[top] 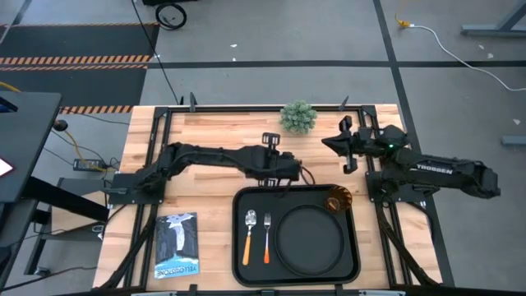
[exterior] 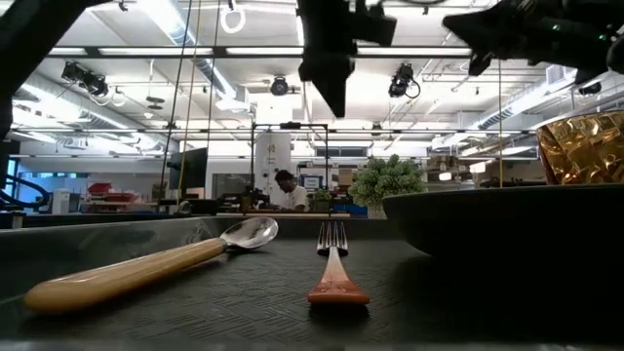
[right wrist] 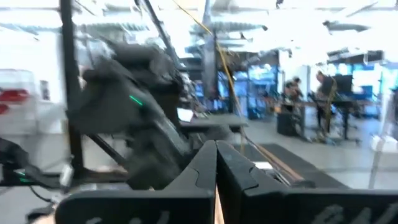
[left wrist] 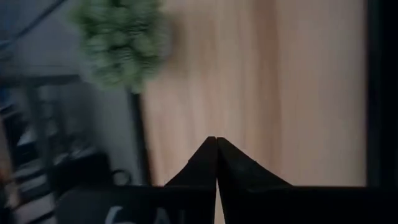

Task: Pick and place plate/cup/fork/spoon on tray
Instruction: Return to Home Position

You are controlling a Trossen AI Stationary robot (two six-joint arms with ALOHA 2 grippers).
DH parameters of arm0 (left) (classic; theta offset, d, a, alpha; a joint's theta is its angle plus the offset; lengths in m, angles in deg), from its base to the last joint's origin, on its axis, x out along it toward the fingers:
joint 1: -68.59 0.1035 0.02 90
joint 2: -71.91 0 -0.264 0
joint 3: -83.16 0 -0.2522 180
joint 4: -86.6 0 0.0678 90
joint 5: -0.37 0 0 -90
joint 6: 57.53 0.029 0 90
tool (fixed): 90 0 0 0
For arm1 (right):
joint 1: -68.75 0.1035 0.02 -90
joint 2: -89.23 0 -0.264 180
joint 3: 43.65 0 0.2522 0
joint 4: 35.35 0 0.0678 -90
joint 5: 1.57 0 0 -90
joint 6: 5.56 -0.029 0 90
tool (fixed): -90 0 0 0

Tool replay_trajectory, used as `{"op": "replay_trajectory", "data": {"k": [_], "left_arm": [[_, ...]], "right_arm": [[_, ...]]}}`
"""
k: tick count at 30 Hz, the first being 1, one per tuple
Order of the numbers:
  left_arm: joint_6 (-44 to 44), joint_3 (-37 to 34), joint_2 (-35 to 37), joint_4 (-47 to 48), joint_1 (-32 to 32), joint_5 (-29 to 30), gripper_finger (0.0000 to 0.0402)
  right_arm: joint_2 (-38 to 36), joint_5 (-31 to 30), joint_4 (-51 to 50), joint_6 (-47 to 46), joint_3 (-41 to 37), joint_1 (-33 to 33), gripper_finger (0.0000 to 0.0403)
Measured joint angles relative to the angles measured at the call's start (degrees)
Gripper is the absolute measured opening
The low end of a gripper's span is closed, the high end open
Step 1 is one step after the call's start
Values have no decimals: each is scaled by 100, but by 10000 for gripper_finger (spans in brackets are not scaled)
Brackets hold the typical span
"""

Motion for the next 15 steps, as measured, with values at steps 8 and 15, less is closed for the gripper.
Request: {"op": "replay_trajectory", "data": {"k": [8, 15], "left_arm": [[746, -564, 349, -492, 185, -918, 4], [780, -2186, 1501, -1740, 206, -1466, 4]], "right_arm": [[-1287, 463, -1043, -446, 2, 11, 7], [-2279, 37, -2616, -396, 0, 221, 7]]}}
